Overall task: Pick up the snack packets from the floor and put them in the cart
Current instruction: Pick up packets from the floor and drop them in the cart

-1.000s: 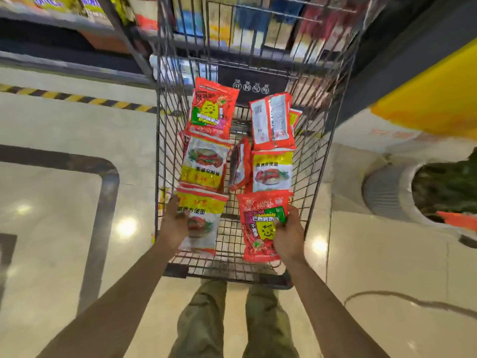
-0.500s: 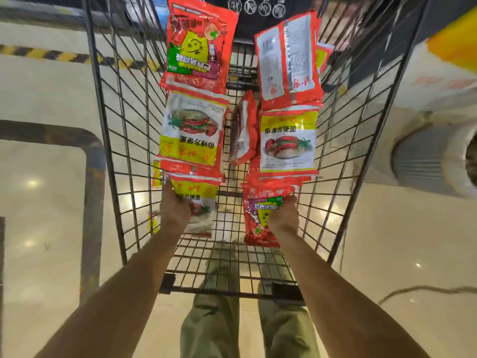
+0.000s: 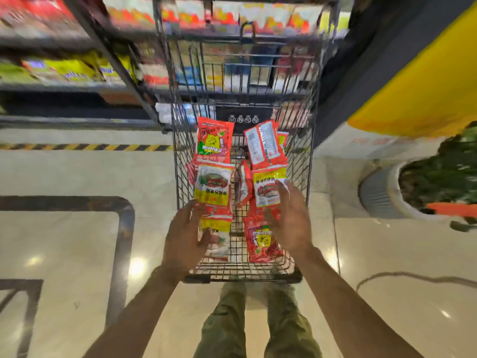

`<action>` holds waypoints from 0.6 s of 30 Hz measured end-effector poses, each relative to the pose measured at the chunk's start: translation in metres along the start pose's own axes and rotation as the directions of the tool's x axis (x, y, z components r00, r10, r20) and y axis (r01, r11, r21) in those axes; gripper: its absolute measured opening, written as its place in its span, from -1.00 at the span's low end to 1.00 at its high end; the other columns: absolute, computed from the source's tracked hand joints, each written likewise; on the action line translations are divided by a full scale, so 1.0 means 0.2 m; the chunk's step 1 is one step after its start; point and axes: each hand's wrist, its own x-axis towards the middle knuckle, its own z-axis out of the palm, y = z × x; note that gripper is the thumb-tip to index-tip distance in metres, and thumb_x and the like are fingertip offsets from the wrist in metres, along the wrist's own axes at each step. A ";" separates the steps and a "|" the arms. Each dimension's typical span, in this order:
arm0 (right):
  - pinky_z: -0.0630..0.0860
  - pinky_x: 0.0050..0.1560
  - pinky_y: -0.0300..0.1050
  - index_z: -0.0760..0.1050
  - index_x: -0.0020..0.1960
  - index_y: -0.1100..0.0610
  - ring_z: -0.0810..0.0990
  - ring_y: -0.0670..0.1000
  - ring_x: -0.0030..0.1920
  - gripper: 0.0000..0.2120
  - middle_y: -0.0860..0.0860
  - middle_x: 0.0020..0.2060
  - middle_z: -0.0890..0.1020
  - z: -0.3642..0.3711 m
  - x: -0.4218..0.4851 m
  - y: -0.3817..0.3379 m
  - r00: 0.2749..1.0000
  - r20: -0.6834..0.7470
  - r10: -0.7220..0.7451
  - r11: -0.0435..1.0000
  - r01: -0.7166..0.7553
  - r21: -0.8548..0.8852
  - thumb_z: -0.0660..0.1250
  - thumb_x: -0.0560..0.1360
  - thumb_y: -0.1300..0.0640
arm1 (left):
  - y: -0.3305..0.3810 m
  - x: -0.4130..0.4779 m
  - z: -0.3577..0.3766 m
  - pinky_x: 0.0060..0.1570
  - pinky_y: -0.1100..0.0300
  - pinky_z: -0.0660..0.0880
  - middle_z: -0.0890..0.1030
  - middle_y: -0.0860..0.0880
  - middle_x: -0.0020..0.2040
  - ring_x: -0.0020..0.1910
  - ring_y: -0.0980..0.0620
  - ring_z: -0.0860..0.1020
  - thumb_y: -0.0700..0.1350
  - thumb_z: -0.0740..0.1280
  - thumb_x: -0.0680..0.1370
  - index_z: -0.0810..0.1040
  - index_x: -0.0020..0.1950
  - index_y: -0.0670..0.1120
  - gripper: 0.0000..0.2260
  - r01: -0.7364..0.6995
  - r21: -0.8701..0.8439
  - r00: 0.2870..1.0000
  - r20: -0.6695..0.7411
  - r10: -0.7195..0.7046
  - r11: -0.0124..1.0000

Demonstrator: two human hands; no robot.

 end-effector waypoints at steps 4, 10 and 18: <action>0.35 0.46 0.23 0.31 0.57 0.07 0.35 0.23 0.51 -0.38 0.16 0.48 0.41 -0.42 -0.07 -0.25 0.983 -0.171 -0.070 0.998 0.069 -0.016 0.30 0.60 -0.19 | 0.10 -0.05 -0.44 0.35 -0.20 0.39 0.37 -0.25 0.54 0.46 -0.31 0.39 0.20 0.21 0.60 0.37 0.58 -0.09 -0.39 -0.198 0.216 0.972 -0.084 0.220 0.956; 0.33 0.48 0.28 0.29 0.59 0.05 0.31 0.25 0.54 -0.34 0.18 0.55 0.34 -0.90 -0.34 -0.59 0.893 -0.443 -0.084 0.996 0.072 -0.044 0.34 0.59 -0.21 | 0.31 -0.34 -0.98 0.43 -0.29 0.33 0.28 -0.22 0.60 0.54 -0.33 0.29 0.32 0.18 0.60 0.30 0.62 0.03 -0.35 -0.145 0.373 0.934 -0.255 0.251 0.916; 0.31 0.52 0.29 0.22 0.61 -0.01 0.26 0.23 0.58 -0.21 0.14 0.59 0.28 -1.43 -0.89 -0.85 0.787 -0.602 -0.134 0.991 0.104 -0.085 0.44 0.50 -0.24 | 0.54 -1.01 -1.46 0.45 -0.33 0.34 0.38 -0.23 0.52 0.52 -0.33 0.33 0.27 0.41 0.53 0.32 0.61 0.04 -0.29 -0.052 0.462 0.825 -0.480 0.299 0.885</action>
